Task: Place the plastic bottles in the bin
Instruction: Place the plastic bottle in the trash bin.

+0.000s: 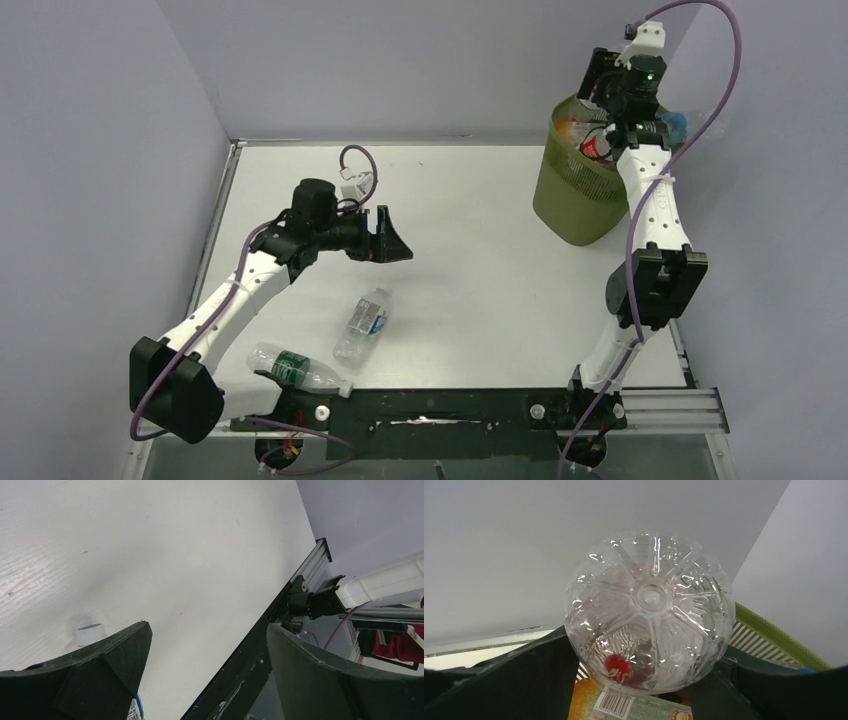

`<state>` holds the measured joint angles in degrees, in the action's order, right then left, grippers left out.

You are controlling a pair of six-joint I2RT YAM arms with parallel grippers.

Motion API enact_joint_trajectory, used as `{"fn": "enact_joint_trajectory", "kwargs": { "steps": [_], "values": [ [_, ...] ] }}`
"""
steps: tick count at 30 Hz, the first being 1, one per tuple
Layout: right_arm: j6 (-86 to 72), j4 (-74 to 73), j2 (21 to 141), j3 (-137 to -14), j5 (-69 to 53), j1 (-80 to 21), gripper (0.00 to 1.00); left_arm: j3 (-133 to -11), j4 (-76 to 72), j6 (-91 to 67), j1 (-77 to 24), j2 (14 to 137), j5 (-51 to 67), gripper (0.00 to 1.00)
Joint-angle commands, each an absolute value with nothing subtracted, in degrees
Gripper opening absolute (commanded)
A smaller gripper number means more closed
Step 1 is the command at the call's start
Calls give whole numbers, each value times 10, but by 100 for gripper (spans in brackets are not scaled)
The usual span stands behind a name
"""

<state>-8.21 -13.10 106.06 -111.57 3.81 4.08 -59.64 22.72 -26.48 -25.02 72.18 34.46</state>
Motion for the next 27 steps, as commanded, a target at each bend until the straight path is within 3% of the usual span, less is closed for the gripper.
{"fn": "enact_joint_trajectory", "kwargs": {
  "steps": [1,4,7,27],
  "values": [
    [-82,-175,1049,-1100,36,46,71,-613,200,-256,-247,717,357,86],
    [-93,-179,1032,-1091,25,58,85,-612,196,-260,-247,717,357,86],
    [-94,-183,1012,-1087,24,62,92,-610,194,-263,-247,715,359,86],
    [-90,-219,913,-1142,21,64,97,-599,186,-283,-248,688,361,86]
  ]
}}
